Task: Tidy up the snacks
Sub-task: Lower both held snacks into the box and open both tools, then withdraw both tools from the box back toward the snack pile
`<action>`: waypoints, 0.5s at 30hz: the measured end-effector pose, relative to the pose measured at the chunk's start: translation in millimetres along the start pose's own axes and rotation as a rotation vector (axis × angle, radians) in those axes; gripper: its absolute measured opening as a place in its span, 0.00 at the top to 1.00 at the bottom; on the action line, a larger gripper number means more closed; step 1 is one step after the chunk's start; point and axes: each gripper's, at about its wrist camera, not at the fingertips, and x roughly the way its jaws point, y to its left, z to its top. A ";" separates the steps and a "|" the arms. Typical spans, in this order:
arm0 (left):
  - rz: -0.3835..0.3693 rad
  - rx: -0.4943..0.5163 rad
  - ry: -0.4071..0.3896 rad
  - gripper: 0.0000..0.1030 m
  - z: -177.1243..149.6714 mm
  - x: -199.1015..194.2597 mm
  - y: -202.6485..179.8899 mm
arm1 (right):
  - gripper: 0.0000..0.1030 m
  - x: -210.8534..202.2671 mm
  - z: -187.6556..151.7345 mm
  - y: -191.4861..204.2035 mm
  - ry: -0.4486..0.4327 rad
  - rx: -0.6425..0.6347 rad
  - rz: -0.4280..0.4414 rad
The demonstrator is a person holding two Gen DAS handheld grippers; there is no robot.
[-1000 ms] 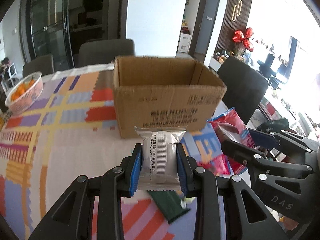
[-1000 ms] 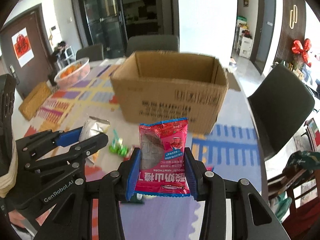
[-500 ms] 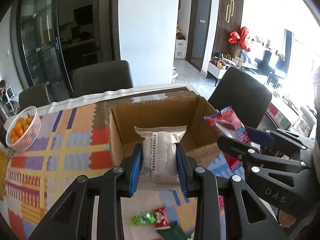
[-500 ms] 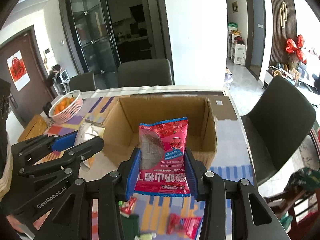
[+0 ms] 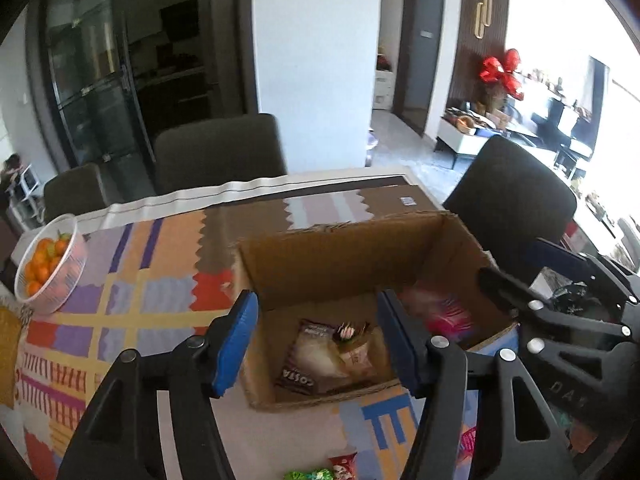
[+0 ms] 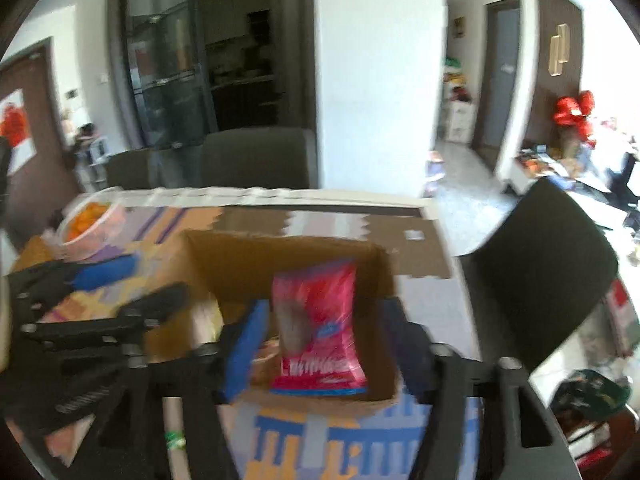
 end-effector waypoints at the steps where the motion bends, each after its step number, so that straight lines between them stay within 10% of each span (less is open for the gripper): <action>1: 0.006 -0.003 -0.003 0.40 -2.9 -2.8 1.7 | 0.34 -0.3 -1.0 -1.1 -0.004 0.004 -0.010; 15: 0.055 0.003 -0.082 0.34 -57.1 -69.5 -7.9 | 0.34 -43.9 -47.2 3.5 0.000 -0.004 0.032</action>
